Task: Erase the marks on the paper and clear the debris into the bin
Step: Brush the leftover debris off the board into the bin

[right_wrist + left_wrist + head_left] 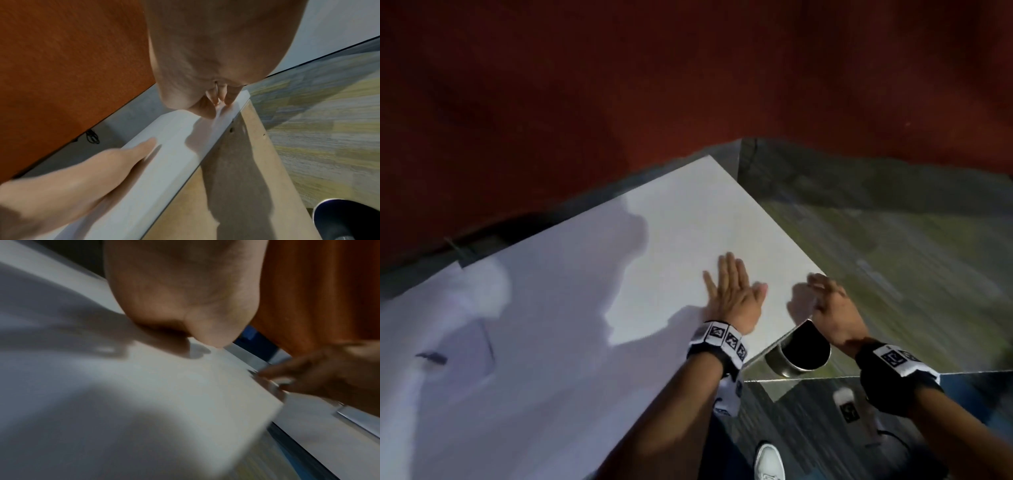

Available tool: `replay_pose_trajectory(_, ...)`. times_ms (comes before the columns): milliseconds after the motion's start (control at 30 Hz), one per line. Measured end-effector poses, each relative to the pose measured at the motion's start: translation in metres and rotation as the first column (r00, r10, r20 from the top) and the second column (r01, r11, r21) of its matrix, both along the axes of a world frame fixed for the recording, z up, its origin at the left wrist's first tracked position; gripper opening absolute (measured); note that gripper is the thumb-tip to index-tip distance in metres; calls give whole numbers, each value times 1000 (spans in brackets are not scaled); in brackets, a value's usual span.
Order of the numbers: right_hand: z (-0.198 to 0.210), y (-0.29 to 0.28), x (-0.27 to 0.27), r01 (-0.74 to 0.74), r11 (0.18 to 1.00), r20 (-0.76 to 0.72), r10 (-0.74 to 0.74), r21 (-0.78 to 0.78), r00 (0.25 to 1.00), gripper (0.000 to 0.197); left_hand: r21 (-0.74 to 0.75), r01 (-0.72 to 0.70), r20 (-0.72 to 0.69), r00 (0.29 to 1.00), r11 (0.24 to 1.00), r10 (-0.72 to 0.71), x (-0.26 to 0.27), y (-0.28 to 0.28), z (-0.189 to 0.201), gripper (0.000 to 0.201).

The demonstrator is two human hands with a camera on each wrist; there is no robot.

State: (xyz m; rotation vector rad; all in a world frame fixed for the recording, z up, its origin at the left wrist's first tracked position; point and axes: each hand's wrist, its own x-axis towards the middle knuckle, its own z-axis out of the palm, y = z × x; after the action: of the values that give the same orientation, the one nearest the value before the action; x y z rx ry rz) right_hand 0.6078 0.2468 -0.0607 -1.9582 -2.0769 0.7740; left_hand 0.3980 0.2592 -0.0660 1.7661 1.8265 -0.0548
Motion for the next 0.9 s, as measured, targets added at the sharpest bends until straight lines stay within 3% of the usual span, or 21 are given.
replay_pose_trajectory(100,8,-4,17,-63,998,-59,63,10,996,55,50,40,52,998,998,-43,0,2,7,71)
replay_pose_trajectory(200,10,-9,24,-96,995,-75,98,31,992,60,172,-214,43,977,962,210,-59,-17,1,74)
replay_pose_trajectory(267,6,-13,26,-124,992,-48,125,24,991,65,143,-413,45,910,899,411,-92,-29,-2,75)
replay_pose_trajectory(333,2,-15,26,-130,991,-43,131,35,990,67,91,-486,51,874,869,484,-97,-24,-6,74)
replay_pose_trajectory(433,-3,-15,28,-127,990,-60,130,54,990,64,78,-383,-33,922,921,386,-51,12,-9,75)
replay_pose_trajectory(533,-5,-16,30,-149,985,-43,153,84,987,62,51,-68,-48,996,996,71,25,25,-4,74)
replay_pose_trajectory(633,-3,-17,31,-156,984,-45,160,85,986,63,29,143,-3,990,989,-143,56,0,6,73)
replay_pose_trajectory(700,-2,-15,34,-169,983,-48,173,69,984,64,142,51,16,998,988,-54,29,-17,7,71)
replay_pose_trajectory(800,-2,-16,36,-156,986,-73,160,49,984,64,295,-252,-32,961,922,273,-45,-63,-3,72)
replay_pose_trajectory(833,-2,-17,35,-145,988,-82,148,47,986,64,314,-354,-30,924,881,382,-69,-83,-9,68)
replay_pose_trajectory(900,-4,-20,32,-126,991,-86,130,48,988,65,181,-553,-10,826,813,564,-87,-112,-18,78)
